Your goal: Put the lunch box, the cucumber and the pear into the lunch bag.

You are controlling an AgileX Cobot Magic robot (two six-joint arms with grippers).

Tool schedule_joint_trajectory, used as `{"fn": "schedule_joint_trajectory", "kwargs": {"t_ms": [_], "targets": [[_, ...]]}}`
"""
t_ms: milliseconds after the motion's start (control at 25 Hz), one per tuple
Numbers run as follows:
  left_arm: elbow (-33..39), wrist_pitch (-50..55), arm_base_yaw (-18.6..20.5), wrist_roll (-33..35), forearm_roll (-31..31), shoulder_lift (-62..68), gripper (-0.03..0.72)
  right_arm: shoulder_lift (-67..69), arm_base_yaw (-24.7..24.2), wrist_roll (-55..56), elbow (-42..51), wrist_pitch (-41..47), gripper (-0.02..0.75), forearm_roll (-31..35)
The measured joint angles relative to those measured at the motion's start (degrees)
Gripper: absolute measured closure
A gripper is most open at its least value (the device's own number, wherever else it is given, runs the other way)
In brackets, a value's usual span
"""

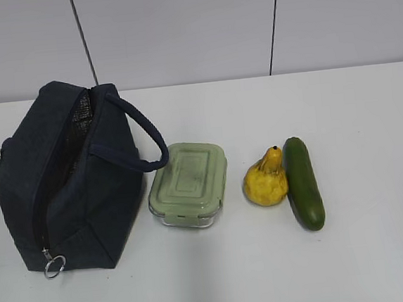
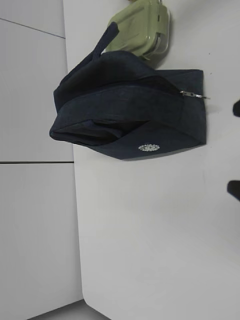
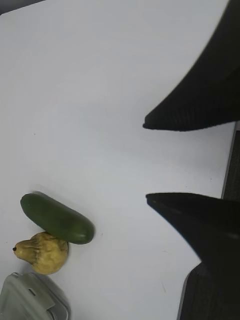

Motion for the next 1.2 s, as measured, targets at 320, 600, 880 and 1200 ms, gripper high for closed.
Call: {"fn": "schedule_joint_trajectory", "kwargs": {"t_ms": [320,600,880,1200], "targets": [[0.0,0.0,0.0,0.0,0.0,0.0,0.442,0.0,0.0,0.0,0.0,0.0,0.406,0.0],[0.0,0.0,0.0,0.0,0.0,0.0,0.442,0.0,0.0,0.0,0.0,0.0,0.406,0.66],[0.0,-0.05,0.0,0.0,0.0,0.0,0.442,4.83,0.0,0.0,-0.36,-1.15,0.406,4.53],[0.0,-0.05,0.0,0.0,0.0,0.0,0.442,24.63,0.0,0.81,-7.13,-11.5,0.406,8.12]]}}
